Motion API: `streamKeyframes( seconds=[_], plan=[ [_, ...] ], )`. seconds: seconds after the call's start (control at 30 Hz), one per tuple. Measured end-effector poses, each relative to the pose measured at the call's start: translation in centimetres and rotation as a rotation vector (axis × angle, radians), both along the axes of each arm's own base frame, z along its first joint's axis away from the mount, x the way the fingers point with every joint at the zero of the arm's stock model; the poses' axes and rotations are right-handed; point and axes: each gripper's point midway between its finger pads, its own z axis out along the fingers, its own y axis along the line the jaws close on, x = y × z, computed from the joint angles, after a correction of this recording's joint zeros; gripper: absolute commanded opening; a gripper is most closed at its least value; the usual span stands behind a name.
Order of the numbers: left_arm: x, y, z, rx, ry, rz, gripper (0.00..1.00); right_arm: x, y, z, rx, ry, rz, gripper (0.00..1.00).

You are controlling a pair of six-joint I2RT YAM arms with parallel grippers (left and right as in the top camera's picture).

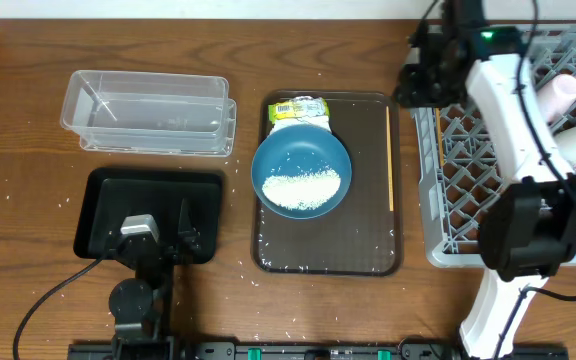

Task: Sort waste into correct bins and load items into the dishwasher rack
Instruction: 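Return the right gripper to the tray and grasp the second chopstick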

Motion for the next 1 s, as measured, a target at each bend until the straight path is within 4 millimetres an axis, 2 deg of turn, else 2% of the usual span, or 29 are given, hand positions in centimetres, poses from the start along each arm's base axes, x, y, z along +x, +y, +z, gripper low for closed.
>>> streamKeyframes(
  seconds=[0.1,0.23,0.43,0.67,1.0],
  plan=[
    [0.0,0.0,0.0,0.0,0.0,0.0,0.98,-0.4,1.0,-0.3,-0.062,0.005,-0.027,0.47],
    [0.0,0.0,0.0,0.0,0.0,0.0,0.98,-0.9,1.4,-1.4,-0.142,0.017,-0.081,0.47],
    [0.0,0.0,0.0,0.0,0.0,0.0,0.98,-1.3,1.0,-5.1,-0.205,0.026,-0.143,0.47],
    [0.0,0.0,0.0,0.0,0.0,0.0,0.98,-2.4,1.1,-9.0,-0.183,0.059,-0.157,0.47],
    [0.0,0.0,0.0,0.0,0.0,0.0,0.98,-3.3,1.2,-10.6,-0.171,0.085,-0.158,0.45]
  ],
)
